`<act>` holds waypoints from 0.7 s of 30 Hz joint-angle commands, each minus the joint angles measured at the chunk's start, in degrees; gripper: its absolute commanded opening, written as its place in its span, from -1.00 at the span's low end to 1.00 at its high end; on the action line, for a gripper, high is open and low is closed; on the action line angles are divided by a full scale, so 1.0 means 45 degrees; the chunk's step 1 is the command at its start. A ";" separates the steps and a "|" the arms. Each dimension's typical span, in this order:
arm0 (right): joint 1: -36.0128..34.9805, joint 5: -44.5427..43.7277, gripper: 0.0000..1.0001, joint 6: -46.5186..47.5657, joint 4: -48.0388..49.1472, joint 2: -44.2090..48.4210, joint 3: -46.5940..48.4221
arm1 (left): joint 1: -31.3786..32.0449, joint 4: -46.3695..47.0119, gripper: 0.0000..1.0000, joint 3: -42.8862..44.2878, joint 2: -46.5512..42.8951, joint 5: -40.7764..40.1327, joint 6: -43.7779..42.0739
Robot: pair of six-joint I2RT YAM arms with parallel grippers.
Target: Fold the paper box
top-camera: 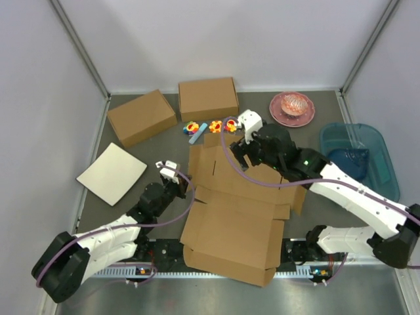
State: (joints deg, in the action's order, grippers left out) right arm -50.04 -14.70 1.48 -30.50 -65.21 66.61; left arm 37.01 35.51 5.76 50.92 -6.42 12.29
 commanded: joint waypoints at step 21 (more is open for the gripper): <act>0.1843 0.1567 0.37 0.2445 0.1212 -0.6074 0.3108 | 0.0876 0.1153 -1.00 -0.0440 -0.0631 -0.0605 -0.0349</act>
State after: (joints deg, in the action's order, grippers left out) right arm -42.65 -8.82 11.88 -26.98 -91.05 76.34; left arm 40.51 37.12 4.01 48.27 -8.64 11.40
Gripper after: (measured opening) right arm 0.725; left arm 0.014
